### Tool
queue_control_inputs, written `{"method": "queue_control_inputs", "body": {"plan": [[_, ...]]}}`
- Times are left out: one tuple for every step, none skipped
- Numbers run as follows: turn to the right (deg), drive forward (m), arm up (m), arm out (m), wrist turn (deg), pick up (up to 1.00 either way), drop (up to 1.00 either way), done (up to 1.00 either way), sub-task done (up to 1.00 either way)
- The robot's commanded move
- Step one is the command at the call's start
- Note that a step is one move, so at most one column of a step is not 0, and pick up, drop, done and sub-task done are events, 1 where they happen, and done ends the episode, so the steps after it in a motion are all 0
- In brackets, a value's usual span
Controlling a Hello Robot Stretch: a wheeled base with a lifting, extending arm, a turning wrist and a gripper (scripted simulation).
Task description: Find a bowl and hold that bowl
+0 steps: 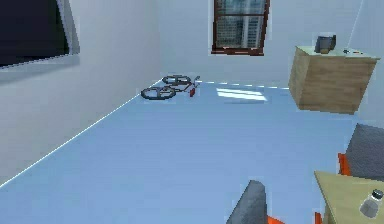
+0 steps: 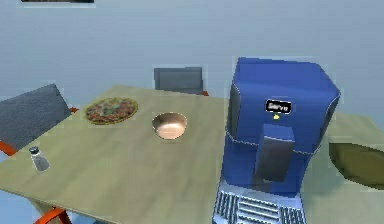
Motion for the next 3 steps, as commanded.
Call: {"method": "queue_control_inputs", "body": {"plan": [[0.0,0.0,0.5,0.0,0.0,0.0,0.0,0.0,0.0],[0.0,0.0,0.38,0.0,0.0,0.0,0.0,0.0,0.0],[0.0,0.0,0.0,0.48,0.0,0.0,0.0,0.0,0.0]]}}
